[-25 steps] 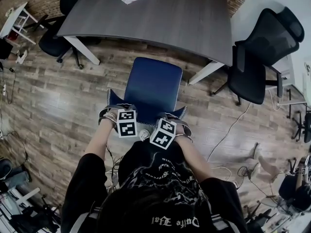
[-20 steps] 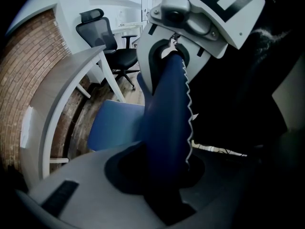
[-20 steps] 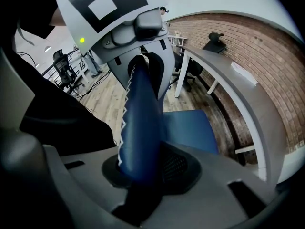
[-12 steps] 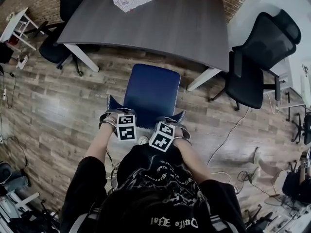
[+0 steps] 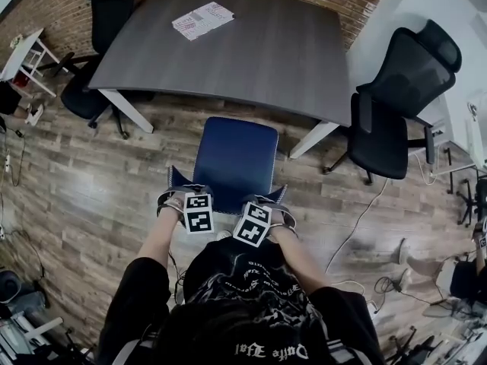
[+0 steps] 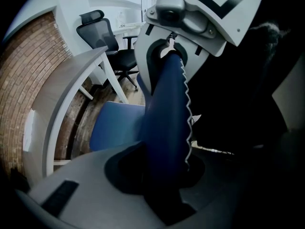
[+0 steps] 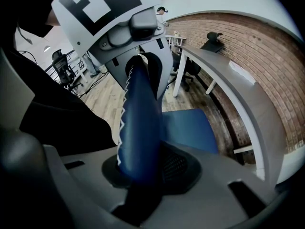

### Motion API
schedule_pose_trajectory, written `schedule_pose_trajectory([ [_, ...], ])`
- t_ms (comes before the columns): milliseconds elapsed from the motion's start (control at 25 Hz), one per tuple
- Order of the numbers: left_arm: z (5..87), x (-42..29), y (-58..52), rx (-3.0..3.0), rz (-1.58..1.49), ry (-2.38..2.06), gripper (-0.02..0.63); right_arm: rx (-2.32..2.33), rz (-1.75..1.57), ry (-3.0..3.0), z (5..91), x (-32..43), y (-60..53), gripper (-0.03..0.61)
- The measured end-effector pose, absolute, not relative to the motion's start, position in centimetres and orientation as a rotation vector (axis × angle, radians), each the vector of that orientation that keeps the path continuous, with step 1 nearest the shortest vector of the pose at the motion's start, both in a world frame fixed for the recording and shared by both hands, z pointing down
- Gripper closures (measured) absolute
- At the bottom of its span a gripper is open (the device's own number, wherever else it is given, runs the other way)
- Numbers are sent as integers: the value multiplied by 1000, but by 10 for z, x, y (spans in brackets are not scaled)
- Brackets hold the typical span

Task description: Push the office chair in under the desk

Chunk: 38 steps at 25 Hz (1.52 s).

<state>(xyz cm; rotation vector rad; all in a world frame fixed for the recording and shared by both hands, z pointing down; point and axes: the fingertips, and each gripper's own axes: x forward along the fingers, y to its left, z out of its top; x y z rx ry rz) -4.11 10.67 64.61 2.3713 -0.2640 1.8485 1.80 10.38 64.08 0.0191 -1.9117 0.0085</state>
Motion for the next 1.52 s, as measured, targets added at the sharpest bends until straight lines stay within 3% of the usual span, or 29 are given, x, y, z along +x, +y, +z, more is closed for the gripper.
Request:
schedule_pose_trajectory([
  [1520, 641, -32, 50, 2305, 1797, -401, 511, -8, 11, -1920, 636, 27, 48, 488],
])
